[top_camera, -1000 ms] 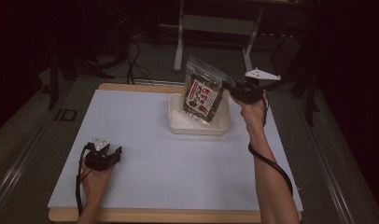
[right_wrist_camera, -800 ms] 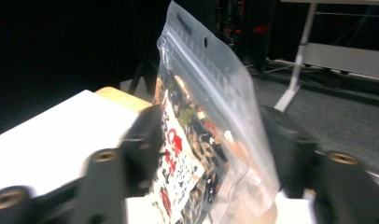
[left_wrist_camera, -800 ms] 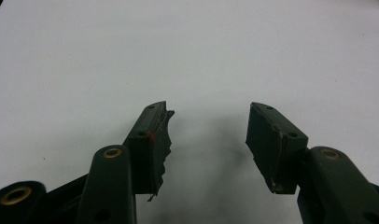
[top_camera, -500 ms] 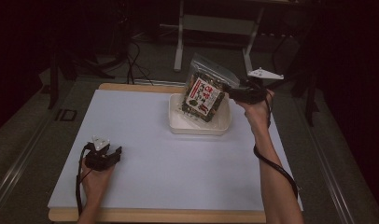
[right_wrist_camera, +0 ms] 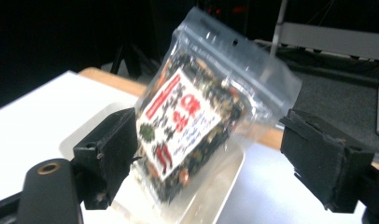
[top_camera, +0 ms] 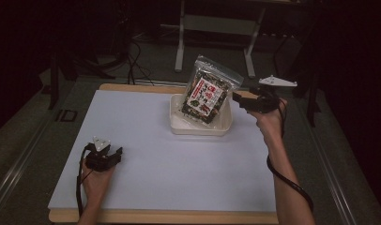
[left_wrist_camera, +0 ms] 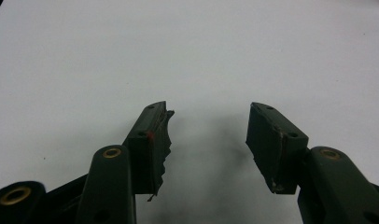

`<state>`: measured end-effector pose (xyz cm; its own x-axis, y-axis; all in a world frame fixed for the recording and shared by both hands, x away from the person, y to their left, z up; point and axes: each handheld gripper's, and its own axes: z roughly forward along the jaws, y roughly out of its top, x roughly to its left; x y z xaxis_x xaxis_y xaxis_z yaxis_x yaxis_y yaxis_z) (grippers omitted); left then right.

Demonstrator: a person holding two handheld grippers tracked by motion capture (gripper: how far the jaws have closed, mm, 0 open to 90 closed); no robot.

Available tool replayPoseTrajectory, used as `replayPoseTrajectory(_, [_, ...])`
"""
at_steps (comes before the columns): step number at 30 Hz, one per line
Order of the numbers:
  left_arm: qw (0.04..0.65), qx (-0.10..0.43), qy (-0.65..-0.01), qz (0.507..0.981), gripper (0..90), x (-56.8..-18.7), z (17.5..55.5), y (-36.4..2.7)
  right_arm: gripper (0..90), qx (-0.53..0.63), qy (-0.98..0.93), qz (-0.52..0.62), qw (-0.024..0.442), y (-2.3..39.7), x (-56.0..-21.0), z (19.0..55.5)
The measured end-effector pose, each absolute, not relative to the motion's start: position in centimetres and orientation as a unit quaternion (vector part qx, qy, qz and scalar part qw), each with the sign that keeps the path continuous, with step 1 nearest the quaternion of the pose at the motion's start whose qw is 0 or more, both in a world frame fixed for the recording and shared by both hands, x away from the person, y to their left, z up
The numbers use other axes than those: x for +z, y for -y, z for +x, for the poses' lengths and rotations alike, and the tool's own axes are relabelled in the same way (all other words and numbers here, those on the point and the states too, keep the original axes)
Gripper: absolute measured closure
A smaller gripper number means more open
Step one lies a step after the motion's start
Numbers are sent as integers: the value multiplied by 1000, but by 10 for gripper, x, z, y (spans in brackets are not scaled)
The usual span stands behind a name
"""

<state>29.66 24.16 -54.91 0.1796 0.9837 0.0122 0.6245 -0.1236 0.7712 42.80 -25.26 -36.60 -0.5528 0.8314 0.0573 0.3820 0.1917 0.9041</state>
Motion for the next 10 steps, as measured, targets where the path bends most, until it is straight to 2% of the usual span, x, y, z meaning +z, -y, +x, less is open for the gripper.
replayPoseTrajectory(6, [323,277,-580,694,468,-549,297,-242,213,475,-750,411,208,256,-383,407])
replayPoseTrajectory(10, [321,276,-582,695,448,-549,298,-242,263,447,-768,423,178,263,-413,392])
